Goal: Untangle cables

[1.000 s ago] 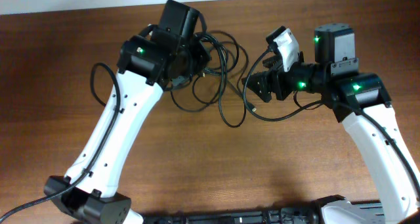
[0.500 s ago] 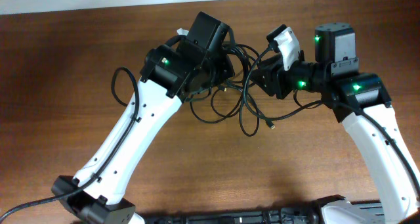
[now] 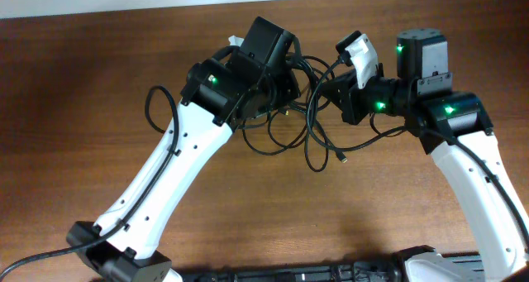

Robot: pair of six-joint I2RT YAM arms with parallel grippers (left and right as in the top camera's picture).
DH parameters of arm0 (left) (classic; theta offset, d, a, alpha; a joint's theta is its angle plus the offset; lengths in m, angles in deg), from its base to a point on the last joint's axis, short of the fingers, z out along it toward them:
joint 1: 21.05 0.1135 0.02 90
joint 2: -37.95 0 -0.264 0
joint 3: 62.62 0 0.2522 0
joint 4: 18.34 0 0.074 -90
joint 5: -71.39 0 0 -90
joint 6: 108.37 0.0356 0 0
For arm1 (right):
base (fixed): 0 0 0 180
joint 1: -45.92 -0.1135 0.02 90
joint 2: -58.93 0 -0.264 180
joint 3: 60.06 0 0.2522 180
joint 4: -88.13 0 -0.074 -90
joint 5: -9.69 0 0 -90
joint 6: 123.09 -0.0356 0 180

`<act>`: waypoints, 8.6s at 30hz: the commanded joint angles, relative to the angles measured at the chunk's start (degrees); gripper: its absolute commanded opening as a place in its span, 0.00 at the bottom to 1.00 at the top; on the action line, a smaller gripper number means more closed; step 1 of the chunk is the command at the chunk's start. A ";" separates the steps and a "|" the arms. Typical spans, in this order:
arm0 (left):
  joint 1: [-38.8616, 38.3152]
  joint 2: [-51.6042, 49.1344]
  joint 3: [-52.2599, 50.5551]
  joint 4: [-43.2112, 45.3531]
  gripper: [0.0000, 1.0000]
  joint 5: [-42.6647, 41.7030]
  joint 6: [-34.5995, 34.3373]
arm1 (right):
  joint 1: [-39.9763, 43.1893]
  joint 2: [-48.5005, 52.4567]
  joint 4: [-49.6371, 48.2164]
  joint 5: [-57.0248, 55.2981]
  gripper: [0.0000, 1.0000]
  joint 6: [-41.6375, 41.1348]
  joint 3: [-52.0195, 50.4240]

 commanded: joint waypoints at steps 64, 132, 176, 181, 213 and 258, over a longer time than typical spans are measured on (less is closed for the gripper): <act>5.22 11.80 0.94 -0.72 0.73 31.10 4.35 | 0.15 -7.04 4.81 -13.92 0.99 -12.83 0.37; 28.94 16.46 0.94 -16.65 0.99 19.61 33.81 | -28.48 50.34 -41.86 -13.97 0.74 -13.07 0.35; 28.94 16.46 0.94 -16.65 0.99 19.61 33.83 | -10.67 -13.68 -43.67 -52.09 0.04 0.15 0.37; 28.94 16.46 0.94 -16.65 0.99 19.61 33.83 | -6.64 -13.57 -46.71 -78.97 0.04 17.46 0.37; 28.94 16.46 0.94 -16.65 0.99 19.61 33.81 | 44.83 -6.62 -32.81 -84.28 0.04 15.74 0.35; 28.94 16.46 0.94 -16.65 0.99 19.61 33.81 | 18.84 13.35 2.27 18.08 0.99 7.23 0.24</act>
